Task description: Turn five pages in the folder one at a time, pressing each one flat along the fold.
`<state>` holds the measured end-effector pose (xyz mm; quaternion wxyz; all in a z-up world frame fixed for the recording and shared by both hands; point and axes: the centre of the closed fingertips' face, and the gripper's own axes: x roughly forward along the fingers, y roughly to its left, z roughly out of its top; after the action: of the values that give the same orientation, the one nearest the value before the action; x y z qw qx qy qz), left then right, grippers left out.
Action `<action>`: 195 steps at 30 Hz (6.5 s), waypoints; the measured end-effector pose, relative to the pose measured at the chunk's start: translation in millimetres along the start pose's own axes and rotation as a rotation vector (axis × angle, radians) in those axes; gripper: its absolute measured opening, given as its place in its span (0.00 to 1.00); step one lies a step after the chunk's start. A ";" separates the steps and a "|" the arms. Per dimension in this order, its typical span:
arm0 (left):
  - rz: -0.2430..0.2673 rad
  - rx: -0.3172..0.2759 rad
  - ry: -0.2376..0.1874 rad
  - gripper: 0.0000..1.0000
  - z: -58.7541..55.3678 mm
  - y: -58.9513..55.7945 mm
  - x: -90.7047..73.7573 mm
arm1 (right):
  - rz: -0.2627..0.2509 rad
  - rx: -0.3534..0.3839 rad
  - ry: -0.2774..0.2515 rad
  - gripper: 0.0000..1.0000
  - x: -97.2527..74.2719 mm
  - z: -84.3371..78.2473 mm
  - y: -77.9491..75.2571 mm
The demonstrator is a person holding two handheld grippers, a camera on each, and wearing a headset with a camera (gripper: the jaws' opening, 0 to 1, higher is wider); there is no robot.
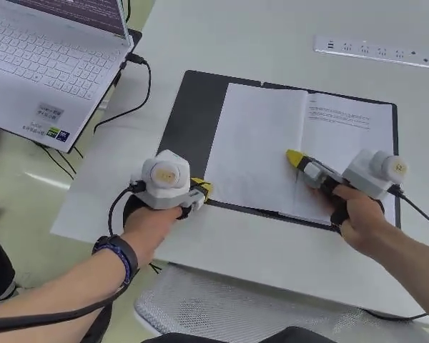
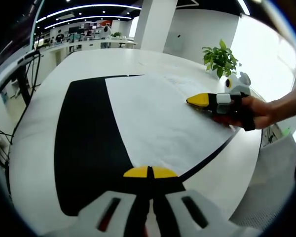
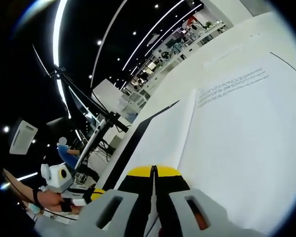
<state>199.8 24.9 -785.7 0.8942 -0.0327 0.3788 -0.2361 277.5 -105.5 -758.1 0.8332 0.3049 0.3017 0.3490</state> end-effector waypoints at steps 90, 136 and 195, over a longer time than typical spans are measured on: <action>0.045 0.130 -0.119 0.33 66.2 -21.9 -75.2 | -0.035 -0.254 0.028 0.43 -121.8 6.5 30.1; 0.049 0.148 -0.137 0.69 73.6 -31.8 -109.3 | -0.169 -0.413 0.024 0.72 -211.8 19.9 28.1; -0.281 0.298 -0.042 0.68 112.0 -164.2 19.3 | -0.185 -0.389 0.052 0.75 -231.2 13.3 25.6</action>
<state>223.8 -142.8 -679.8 0.8551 0.0425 0.3124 -0.4115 144.1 -271.9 -664.2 0.8967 0.1005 0.2768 0.3305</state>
